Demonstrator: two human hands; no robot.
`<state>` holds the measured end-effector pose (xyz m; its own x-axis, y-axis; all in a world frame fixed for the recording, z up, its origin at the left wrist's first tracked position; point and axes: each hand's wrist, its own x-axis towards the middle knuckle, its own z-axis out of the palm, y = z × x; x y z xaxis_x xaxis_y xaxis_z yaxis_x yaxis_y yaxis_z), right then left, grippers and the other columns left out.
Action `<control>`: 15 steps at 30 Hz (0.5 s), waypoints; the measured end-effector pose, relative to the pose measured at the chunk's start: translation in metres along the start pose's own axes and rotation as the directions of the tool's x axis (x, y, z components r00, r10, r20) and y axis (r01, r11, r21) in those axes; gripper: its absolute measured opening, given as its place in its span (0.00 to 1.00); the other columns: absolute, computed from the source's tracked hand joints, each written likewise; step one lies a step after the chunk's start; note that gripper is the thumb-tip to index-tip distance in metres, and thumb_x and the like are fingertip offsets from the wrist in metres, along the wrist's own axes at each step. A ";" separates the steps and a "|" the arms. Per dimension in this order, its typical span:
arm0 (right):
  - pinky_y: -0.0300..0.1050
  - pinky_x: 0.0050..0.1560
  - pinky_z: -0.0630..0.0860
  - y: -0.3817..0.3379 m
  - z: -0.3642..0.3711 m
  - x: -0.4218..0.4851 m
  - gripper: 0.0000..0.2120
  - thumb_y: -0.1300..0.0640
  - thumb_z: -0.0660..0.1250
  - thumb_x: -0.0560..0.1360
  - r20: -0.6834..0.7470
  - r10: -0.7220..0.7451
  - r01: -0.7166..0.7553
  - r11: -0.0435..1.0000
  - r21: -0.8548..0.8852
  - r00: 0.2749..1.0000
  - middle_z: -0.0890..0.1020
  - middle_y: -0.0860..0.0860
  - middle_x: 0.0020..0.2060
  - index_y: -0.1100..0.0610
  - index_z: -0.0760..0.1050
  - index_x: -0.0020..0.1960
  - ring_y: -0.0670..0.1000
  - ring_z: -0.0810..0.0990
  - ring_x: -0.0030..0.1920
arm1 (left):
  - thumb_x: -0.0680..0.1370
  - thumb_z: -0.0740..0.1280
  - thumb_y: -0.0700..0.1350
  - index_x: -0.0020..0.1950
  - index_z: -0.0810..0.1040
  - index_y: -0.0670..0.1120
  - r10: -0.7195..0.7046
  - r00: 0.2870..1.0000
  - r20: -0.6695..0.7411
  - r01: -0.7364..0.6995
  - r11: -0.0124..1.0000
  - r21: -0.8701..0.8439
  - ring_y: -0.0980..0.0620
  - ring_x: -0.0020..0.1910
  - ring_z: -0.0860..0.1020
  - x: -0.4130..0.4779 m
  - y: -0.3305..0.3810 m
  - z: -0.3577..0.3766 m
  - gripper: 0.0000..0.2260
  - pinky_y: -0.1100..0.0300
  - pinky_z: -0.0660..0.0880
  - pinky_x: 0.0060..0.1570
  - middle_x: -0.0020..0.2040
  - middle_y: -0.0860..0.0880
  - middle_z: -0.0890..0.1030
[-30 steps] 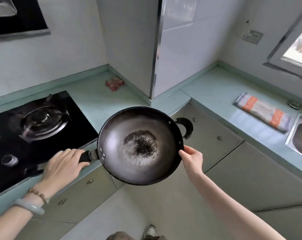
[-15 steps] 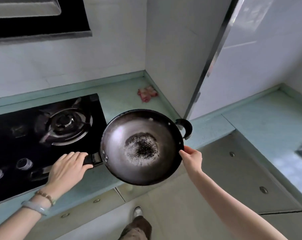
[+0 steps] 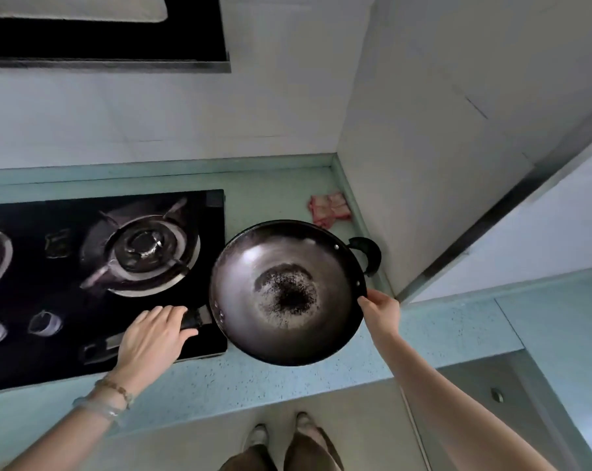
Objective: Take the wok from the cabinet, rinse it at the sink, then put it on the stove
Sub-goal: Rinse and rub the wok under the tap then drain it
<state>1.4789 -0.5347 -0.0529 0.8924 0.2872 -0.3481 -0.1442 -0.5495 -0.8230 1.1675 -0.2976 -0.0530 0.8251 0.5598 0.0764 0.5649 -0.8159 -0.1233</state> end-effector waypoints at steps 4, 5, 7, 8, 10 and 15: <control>0.41 0.34 0.61 -0.009 0.001 0.034 0.06 0.64 0.61 0.67 0.028 -0.014 0.016 0.997 -0.071 1.000 0.69 0.55 0.27 0.69 0.72 0.38 0.51 0.65 0.30 | 0.69 0.73 0.57 0.47 0.80 0.39 -0.092 0.996 0.012 0.092 0.995 -0.033 0.45 0.34 0.79 0.005 0.019 -0.005 0.21 0.52 0.74 0.35 0.35 0.46 0.80; 0.41 0.34 0.61 -0.011 0.002 0.042 0.07 0.64 0.60 0.67 0.044 -0.022 0.026 0.996 -0.080 0.999 0.70 0.55 0.27 0.69 0.73 0.40 0.51 0.66 0.30 | 0.70 0.71 0.57 0.47 0.80 0.39 -0.116 0.993 0.018 0.117 0.992 -0.043 0.44 0.34 0.79 0.006 0.023 -0.006 0.21 0.52 0.74 0.34 0.34 0.46 0.80; 0.42 0.33 0.61 -0.016 0.003 0.057 0.08 0.63 0.59 0.68 0.087 -0.049 0.057 0.994 -0.096 0.995 0.71 0.56 0.28 0.68 0.73 0.40 0.51 0.67 0.31 | 0.73 0.60 0.60 0.47 0.80 0.39 -0.159 0.987 0.030 0.160 0.986 -0.050 0.45 0.34 0.79 0.007 0.032 -0.006 0.24 0.52 0.73 0.34 0.34 0.46 0.80; 0.42 0.33 0.62 -0.019 0.004 0.063 0.08 0.63 0.59 0.68 0.109 -0.060 0.071 0.992 -0.103 0.992 0.71 0.55 0.28 0.68 0.73 0.40 0.51 0.67 0.31 | 0.74 0.55 0.61 0.47 0.80 0.39 -0.177 0.983 0.039 0.179 0.982 -0.052 0.45 0.34 0.79 0.006 0.036 -0.006 0.27 0.52 0.73 0.34 0.34 0.46 0.80; 0.43 0.33 0.62 -0.026 0.005 0.074 0.08 0.63 0.58 0.70 0.152 -0.062 0.077 0.993 -0.095 0.986 0.71 0.55 0.29 0.67 0.73 0.40 0.51 0.68 0.32 | 0.78 0.47 0.65 0.47 0.79 0.39 -0.213 0.975 0.065 0.217 0.974 -0.068 0.45 0.33 0.78 0.002 0.045 -0.005 0.33 0.53 0.72 0.33 0.33 0.47 0.80; 0.42 0.33 0.64 -0.042 0.009 0.095 0.07 0.70 0.57 0.70 0.211 -0.090 0.102 0.994 -0.049 0.973 0.72 0.54 0.29 0.67 0.73 0.38 0.49 0.68 0.32 | 0.73 0.64 0.61 0.44 0.80 0.40 -0.308 0.932 0.192 0.332 0.937 -0.105 0.46 0.29 0.77 0.000 0.071 -0.017 0.23 0.55 0.70 0.29 0.30 0.48 0.78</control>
<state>1.5663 -0.4775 -0.0554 0.7916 0.4941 -0.3596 -0.0313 -0.5550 -0.8313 1.2078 -0.3581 -0.0454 0.5932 0.8010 -0.0805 0.8042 -0.5942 0.0137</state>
